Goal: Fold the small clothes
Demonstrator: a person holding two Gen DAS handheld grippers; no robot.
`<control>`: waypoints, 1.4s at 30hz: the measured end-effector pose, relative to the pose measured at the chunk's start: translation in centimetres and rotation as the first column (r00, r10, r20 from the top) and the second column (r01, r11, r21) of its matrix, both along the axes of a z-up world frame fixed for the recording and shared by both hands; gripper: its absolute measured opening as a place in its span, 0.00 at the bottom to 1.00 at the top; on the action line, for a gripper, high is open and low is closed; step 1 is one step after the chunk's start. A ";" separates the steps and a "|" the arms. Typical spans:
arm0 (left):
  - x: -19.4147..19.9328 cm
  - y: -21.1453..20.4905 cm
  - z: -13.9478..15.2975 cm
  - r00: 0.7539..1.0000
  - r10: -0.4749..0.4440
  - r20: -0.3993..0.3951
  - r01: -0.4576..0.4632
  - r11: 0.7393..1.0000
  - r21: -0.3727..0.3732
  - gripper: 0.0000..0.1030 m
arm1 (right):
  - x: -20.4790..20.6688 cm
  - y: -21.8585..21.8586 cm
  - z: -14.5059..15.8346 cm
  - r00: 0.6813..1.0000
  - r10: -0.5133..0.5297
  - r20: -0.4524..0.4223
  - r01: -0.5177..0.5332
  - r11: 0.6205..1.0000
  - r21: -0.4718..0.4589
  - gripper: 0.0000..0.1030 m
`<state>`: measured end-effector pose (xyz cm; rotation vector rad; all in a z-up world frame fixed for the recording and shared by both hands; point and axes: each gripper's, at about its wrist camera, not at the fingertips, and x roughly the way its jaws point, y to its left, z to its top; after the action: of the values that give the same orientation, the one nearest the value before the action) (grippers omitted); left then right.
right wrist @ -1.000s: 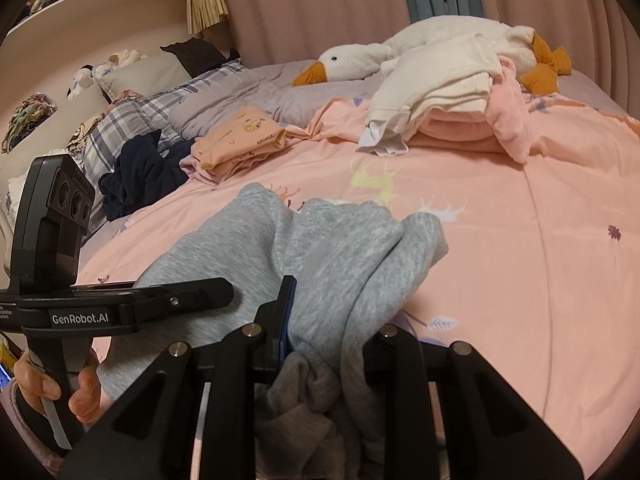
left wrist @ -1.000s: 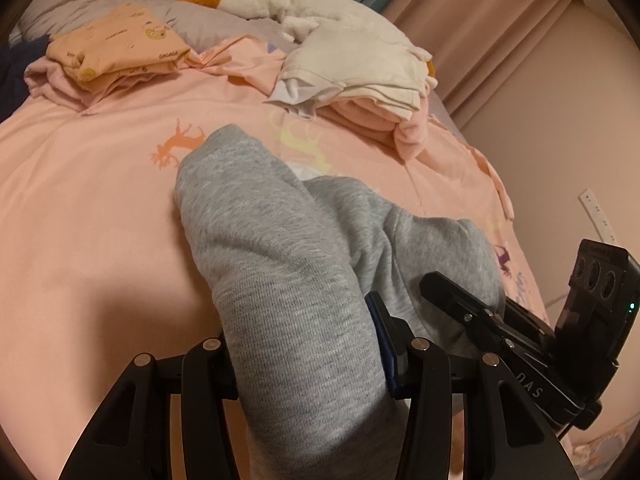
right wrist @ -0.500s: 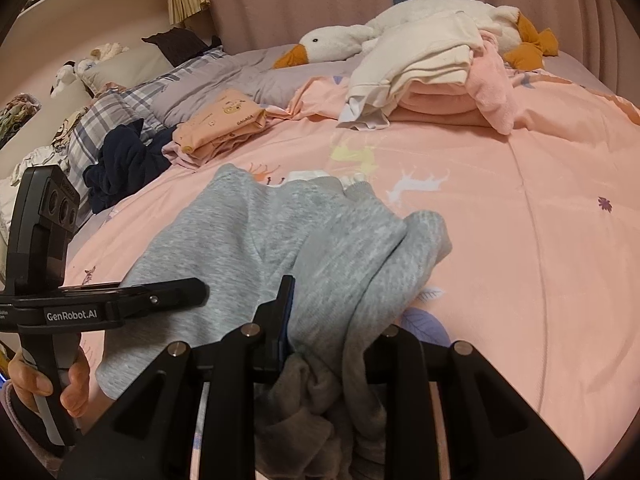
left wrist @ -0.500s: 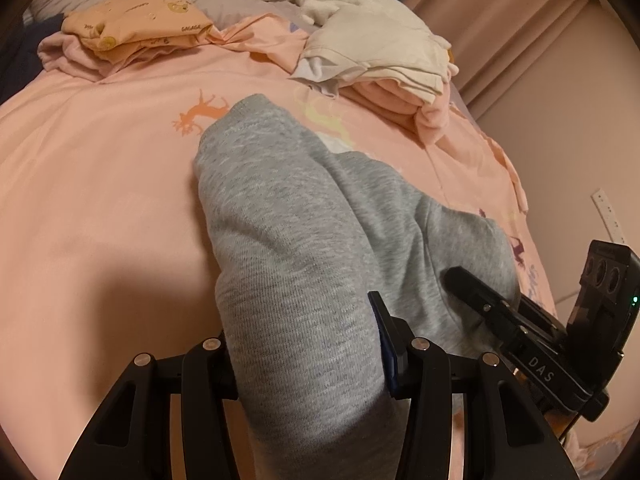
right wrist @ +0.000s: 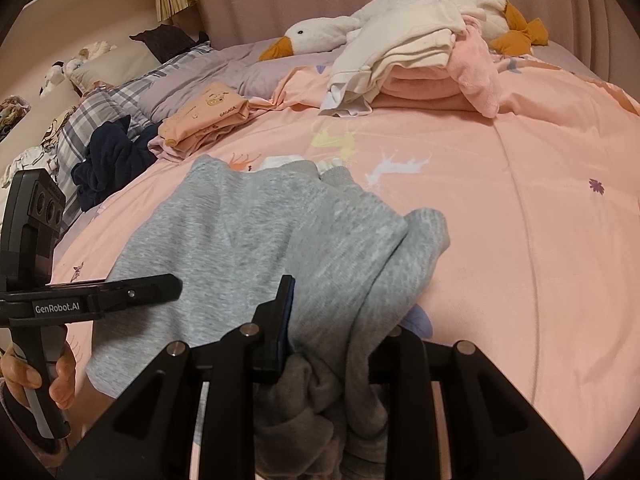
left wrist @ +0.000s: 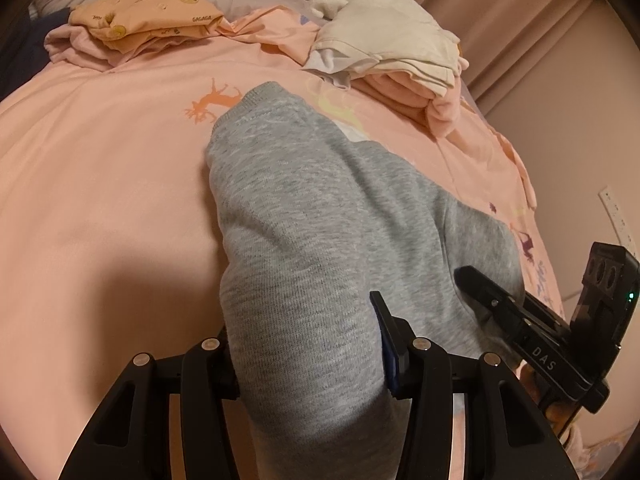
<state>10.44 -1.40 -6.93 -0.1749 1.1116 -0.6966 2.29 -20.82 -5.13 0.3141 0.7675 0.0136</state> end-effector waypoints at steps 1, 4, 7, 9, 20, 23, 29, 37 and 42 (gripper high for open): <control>0.0 0.0 0.0 1.000 0.000 0.001 0.000 1.000 0.002 0.48 | 0.0 0.0 0.0 1.000 0.000 -0.001 0.000 1.000 0.000 0.27; -0.1 0.0 -0.1 1.000 0.003 0.001 -0.003 1.000 0.009 0.49 | 0.0 0.0 -0.2 1.000 -0.002 -0.003 0.002 1.000 -0.003 0.27; -0.1 0.1 -0.2 1.000 0.006 -0.002 -0.006 1.000 0.013 0.50 | 0.0 -0.1 -0.4 1.000 -0.005 -0.009 0.005 1.000 -0.008 0.28; -0.1 0.2 -0.3 1.000 0.008 -0.003 -0.008 1.000 0.015 0.51 | 0.0 -0.2 -0.6 1.000 -0.009 -0.016 0.009 1.000 -0.013 0.29; -0.4 0.1 -0.2 1.000 0.016 0.012 -0.016 0.999 0.049 0.55 | -0.1 -0.4 -1.3 0.999 -0.025 -0.037 0.024 0.999 -0.030 0.33; -0.4 0.1 -0.2 1.000 0.015 0.017 -0.016 0.998 0.054 0.56 | -0.2 -0.5 -1.4 0.999 -0.030 -0.042 0.029 0.999 -0.028 0.34; -0.6 0.2 -0.1 1.000 0.018 0.024 -0.019 0.998 0.062 0.56 | -0.4 -0.7 -1.5 0.998 -0.034 -0.044 0.033 0.999 -0.026 0.35; -0.9 0.2 -0.1 0.999 0.018 0.036 -0.021 0.997 0.076 0.56 | -0.5 -0.7 -1.6 0.999 -0.036 -0.040 0.035 0.999 -0.034 0.36; -1.0 0.3 -0.1 0.999 0.019 0.035 -0.022 0.997 0.075 0.56 | -0.6 -0.7 -1.6 0.999 -0.038 -0.039 0.036 0.999 -0.038 0.36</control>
<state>9.43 -1.12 -6.99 -0.1096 1.0995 -0.6366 1.69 -21.54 -6.71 0.2940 0.8007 -0.0419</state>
